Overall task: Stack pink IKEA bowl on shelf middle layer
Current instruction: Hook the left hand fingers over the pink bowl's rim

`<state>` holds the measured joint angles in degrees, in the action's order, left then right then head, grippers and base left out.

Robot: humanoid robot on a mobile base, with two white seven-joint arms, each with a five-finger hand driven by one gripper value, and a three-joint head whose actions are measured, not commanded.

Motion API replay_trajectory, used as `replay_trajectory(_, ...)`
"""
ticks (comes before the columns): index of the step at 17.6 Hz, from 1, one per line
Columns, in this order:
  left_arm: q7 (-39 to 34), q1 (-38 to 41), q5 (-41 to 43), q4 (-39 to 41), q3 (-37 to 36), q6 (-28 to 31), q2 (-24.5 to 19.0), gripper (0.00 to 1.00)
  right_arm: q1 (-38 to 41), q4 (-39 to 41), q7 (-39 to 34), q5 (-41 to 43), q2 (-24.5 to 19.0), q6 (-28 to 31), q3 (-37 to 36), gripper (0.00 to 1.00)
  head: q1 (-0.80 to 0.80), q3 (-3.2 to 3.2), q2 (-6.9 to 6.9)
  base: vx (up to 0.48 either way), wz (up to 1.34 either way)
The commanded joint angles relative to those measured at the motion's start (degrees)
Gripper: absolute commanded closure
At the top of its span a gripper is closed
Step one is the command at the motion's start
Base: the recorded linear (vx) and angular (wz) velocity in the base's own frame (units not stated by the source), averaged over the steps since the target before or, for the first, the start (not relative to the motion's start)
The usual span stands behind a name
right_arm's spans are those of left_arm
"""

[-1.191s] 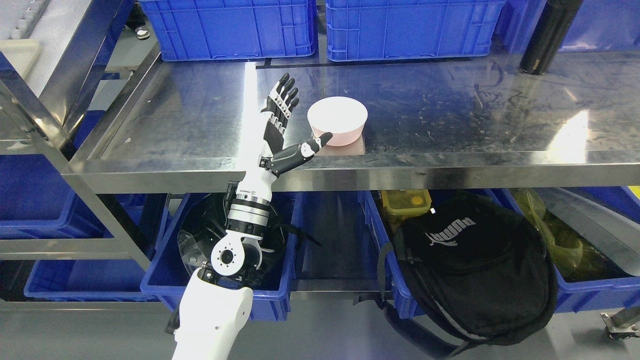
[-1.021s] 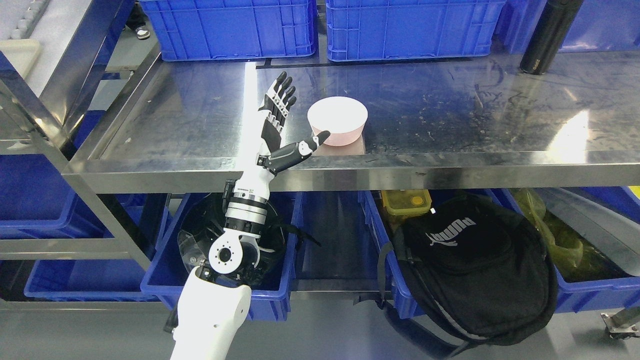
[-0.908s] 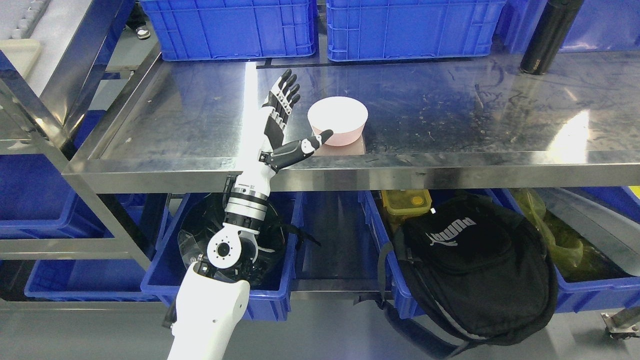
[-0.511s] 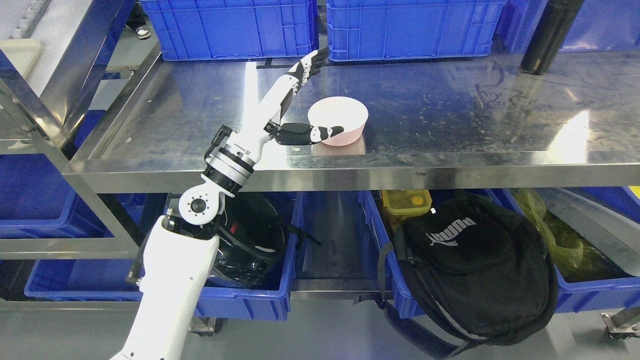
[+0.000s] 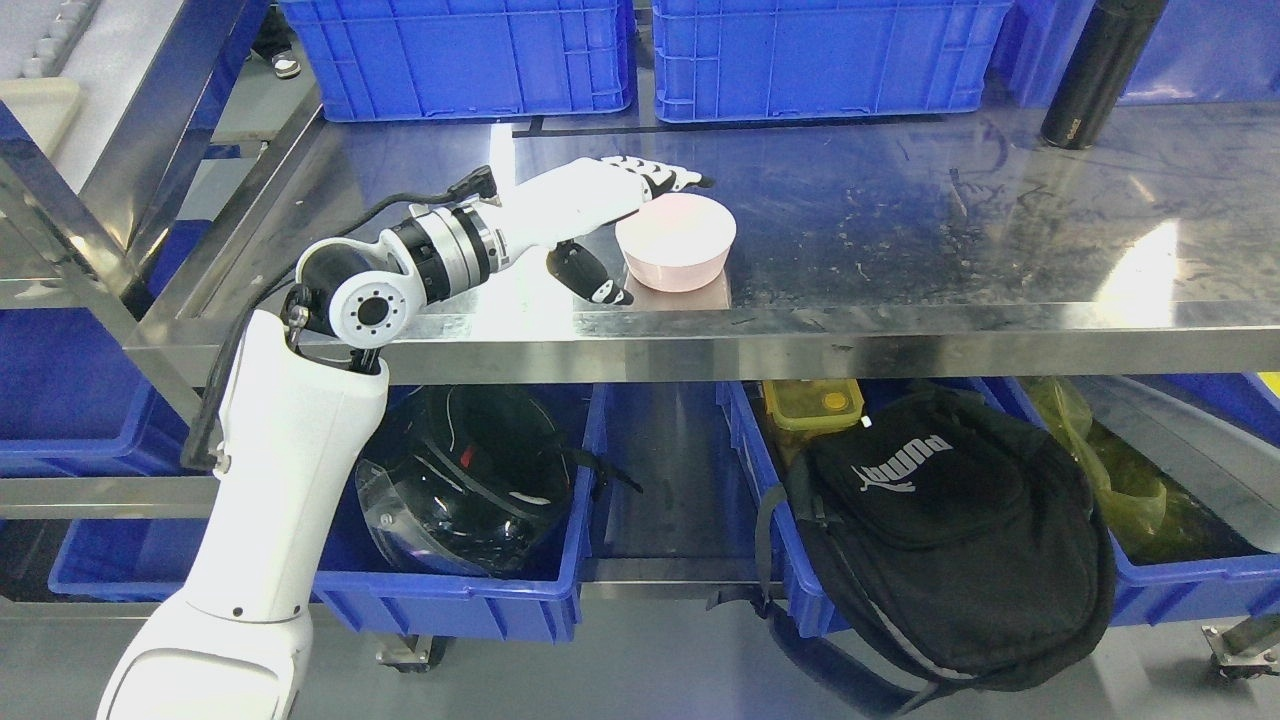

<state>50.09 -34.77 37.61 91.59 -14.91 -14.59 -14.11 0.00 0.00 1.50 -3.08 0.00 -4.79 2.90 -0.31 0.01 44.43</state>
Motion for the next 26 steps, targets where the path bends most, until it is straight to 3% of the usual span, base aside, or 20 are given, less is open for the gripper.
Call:
replay_trajectory(1,3.5,-2.1,9.7,-0.4,-3.5,-0.2,2.2,0.00,1.3,1.0,0.0,0.0,1.0,0.0,0.0,0.00,0.00,0.00,0.00,0.000,0.00)
replay_trajectory(7,6.6,-4.6,19.2,-4.1,-6.4,0.1,6.5,0.04,1.3,1.0,0.0,0.0,1.0,0.0,0.0,0.00,0.00,0.00,0.00,0.000,0.00)
replay_trajectory(14,6.2,-8.8,23.2,-13.0,-7.0,0.1,12.9,0.17,1.3,1.0,0.0,0.0,1.0,0.0,0.0,0.00,0.00,0.00,0.00,0.000,0.00)
replay_trajectory(26,5.8,-8.9,24.8,-18.2,-7.0,0.0,13.0,0.26,1.3,1.0,0.0,0.0,1.0,0.0,0.0,0.00,0.00,0.00,-0.01,0.000,0.00)
